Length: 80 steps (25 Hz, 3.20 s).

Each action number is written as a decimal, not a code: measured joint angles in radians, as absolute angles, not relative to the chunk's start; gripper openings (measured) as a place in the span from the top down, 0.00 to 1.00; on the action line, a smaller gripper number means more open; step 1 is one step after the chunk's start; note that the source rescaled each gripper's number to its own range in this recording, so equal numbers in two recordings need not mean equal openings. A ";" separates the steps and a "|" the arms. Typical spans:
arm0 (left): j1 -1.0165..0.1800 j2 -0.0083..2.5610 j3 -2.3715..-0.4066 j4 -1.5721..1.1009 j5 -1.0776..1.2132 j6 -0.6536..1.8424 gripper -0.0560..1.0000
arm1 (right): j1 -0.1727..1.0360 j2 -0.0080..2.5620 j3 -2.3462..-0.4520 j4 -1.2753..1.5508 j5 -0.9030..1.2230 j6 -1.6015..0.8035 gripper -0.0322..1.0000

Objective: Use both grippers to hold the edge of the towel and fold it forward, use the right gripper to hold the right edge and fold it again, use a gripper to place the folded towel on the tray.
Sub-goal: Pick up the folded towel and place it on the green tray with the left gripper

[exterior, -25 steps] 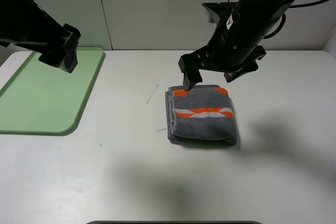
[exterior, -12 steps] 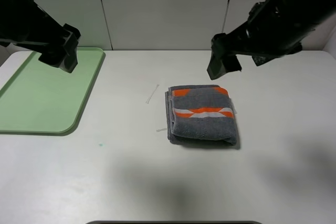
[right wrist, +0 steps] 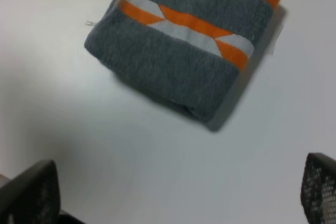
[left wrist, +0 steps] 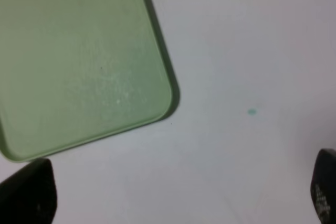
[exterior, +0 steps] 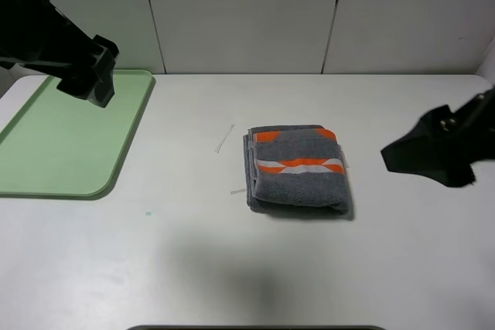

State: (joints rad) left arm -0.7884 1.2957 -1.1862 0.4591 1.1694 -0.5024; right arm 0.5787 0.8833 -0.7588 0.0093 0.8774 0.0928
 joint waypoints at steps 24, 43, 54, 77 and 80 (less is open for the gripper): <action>-0.788 1.296 -1.186 0.459 1.169 -0.502 0.02 | 0.582 0.075 -0.493 0.027 1.018 0.024 0.00; -0.788 1.296 -1.186 0.455 1.169 -0.502 0.02 | 0.179 -0.006 -0.491 0.029 1.017 0.023 0.00; -0.788 1.296 -1.186 0.412 1.159 -0.502 0.02 | 0.106 -0.006 -0.491 0.029 1.017 0.023 0.00; -0.765 1.563 -1.185 0.190 0.781 -0.692 0.02 | 0.106 -0.006 -0.491 0.029 1.018 0.023 0.00; -0.737 1.638 -1.185 0.143 0.685 -0.695 0.02 | 0.106 -0.006 -0.491 0.029 1.018 0.023 0.00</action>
State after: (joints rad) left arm -0.7375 1.6379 -1.1847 0.1430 0.6849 -0.6947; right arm 0.1055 -0.0062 -0.4915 0.0291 1.0183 0.0226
